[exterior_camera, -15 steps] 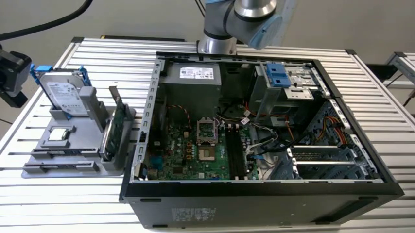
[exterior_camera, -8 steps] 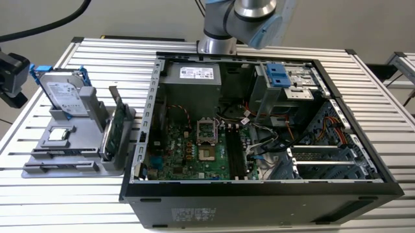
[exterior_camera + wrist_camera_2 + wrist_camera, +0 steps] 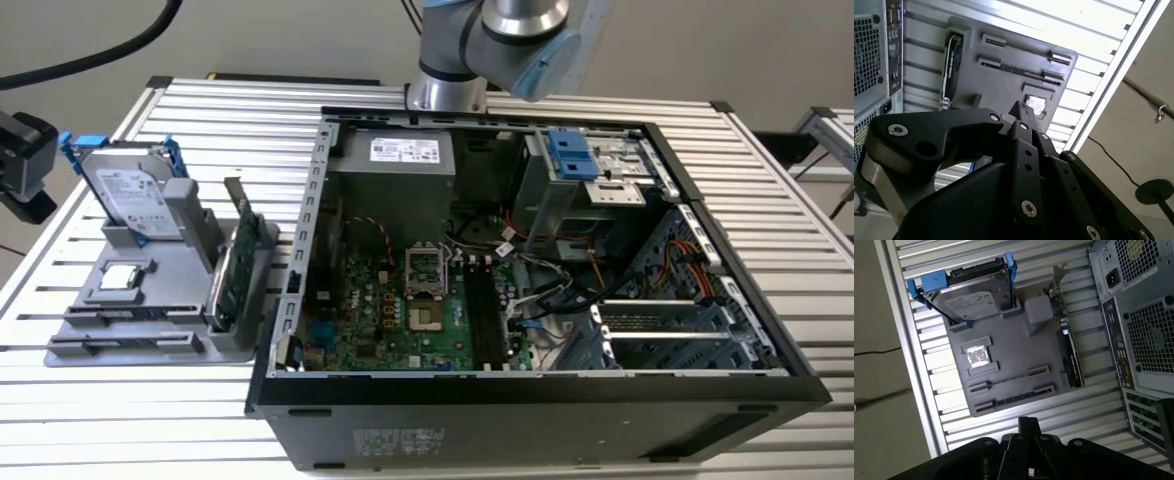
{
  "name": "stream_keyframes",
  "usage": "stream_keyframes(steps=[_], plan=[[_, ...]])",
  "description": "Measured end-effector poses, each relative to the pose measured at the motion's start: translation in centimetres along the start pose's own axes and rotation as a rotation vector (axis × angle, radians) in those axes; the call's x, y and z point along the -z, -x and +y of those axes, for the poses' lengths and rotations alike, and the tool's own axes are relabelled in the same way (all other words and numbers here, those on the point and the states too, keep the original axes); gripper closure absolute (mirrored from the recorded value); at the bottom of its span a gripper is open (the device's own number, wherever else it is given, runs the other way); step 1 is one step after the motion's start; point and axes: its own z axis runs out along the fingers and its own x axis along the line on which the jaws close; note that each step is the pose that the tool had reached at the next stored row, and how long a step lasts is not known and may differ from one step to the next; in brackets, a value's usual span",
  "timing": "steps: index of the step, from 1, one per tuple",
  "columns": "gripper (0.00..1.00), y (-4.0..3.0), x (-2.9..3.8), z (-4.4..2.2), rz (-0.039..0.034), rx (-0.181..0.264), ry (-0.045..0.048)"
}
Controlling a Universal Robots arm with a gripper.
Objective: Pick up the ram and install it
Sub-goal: 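Pick up the ram and move it above insertion slot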
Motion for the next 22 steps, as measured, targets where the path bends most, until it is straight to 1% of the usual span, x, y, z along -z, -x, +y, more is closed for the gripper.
stream_keyframes(steps=[22], plan=[[1.00,-0.06,0.01,-0.07,-0.0092,-0.186,-0.0032]])
